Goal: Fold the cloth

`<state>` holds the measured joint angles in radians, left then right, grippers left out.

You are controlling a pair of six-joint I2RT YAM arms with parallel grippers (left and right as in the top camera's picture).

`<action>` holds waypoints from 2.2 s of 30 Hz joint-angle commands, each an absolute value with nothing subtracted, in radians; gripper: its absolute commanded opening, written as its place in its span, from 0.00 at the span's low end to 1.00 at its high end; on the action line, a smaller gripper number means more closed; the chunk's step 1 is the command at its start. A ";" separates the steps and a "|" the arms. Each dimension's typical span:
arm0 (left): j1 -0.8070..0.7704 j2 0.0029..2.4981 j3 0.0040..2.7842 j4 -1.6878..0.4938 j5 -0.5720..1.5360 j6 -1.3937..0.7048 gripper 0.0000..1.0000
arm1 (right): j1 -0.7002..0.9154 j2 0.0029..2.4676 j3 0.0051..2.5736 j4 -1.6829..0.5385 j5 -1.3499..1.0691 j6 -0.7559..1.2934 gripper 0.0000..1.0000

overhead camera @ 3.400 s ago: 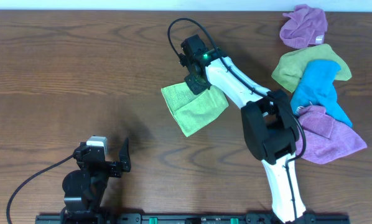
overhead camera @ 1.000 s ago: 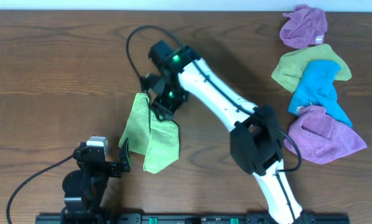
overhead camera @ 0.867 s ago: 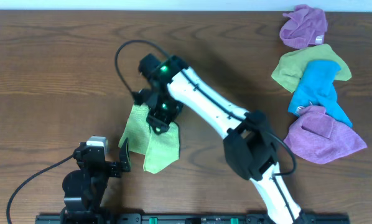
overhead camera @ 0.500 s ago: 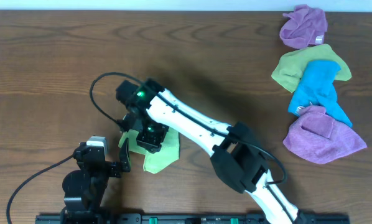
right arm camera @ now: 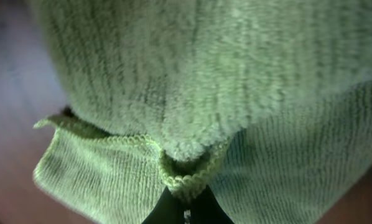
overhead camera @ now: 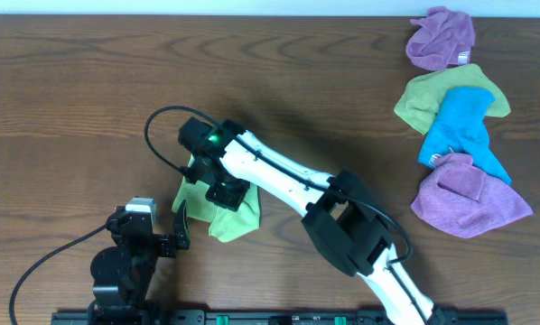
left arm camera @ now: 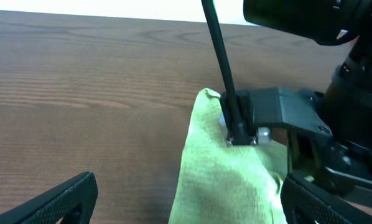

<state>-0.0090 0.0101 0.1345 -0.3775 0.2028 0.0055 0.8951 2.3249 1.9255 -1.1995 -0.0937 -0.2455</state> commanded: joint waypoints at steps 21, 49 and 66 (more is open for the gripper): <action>-0.012 0.004 0.113 -0.381 0.206 0.023 0.95 | 0.574 2.304 2.631 -1.262 0.060 -0.061 0.01; -0.012 0.004 0.113 -0.381 0.206 0.022 0.95 | 0.501 2.537 2.524 -1.219 0.104 -0.102 0.73; -0.012 0.004 0.113 -0.381 0.206 0.022 0.95 | 0.407 2.629 2.523 -1.095 -0.088 -0.113 0.66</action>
